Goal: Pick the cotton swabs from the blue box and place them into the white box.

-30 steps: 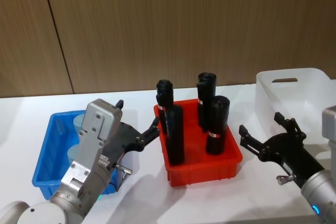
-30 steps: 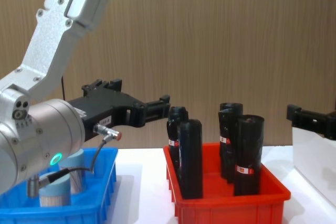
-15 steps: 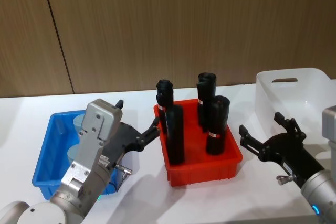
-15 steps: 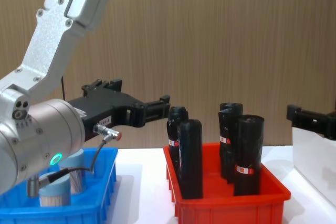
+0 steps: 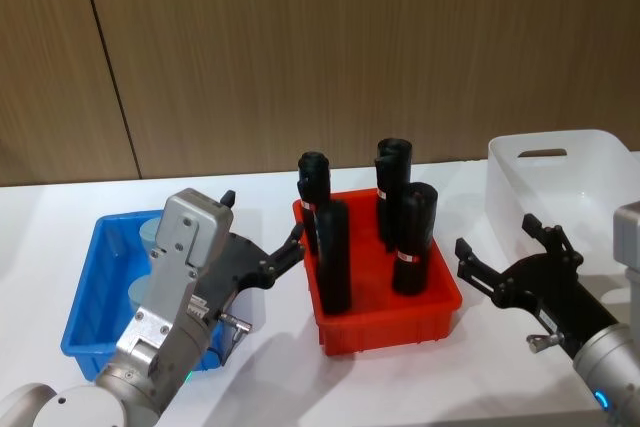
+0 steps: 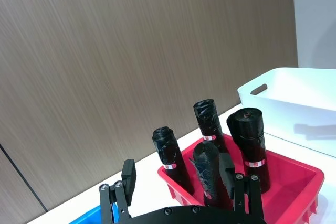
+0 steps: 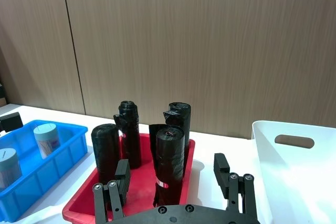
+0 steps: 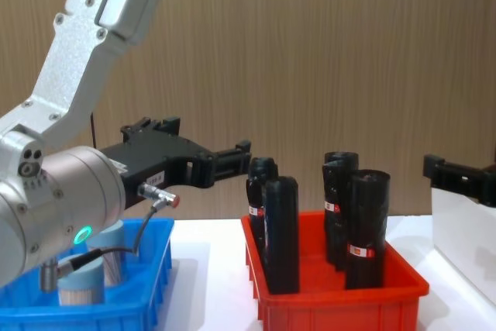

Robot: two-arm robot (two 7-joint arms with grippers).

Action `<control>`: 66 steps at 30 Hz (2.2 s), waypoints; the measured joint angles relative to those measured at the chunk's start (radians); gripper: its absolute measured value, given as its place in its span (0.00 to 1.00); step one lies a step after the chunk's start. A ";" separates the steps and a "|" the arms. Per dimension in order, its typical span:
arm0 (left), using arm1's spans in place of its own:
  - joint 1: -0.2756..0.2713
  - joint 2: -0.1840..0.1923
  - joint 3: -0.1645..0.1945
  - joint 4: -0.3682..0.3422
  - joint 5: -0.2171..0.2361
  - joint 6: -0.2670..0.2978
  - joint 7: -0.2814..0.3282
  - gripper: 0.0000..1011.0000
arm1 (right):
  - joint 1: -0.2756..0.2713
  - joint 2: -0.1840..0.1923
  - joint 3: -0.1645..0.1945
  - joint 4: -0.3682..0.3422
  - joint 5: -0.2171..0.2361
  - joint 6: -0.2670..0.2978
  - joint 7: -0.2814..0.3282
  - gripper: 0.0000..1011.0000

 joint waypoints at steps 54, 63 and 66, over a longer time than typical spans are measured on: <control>-0.082 -0.021 -0.099 0.215 -0.248 0.119 -0.005 0.99 | 0.000 0.000 0.000 0.000 0.000 0.000 0.000 0.99; -0.108 -0.033 -0.114 0.276 -0.278 0.152 0.012 0.99 | 0.000 0.000 0.000 0.000 0.000 0.000 0.000 0.99; -0.115 -0.037 -0.118 0.294 -0.284 0.160 0.017 0.99 | 0.000 0.000 0.000 0.000 0.000 0.000 0.000 0.99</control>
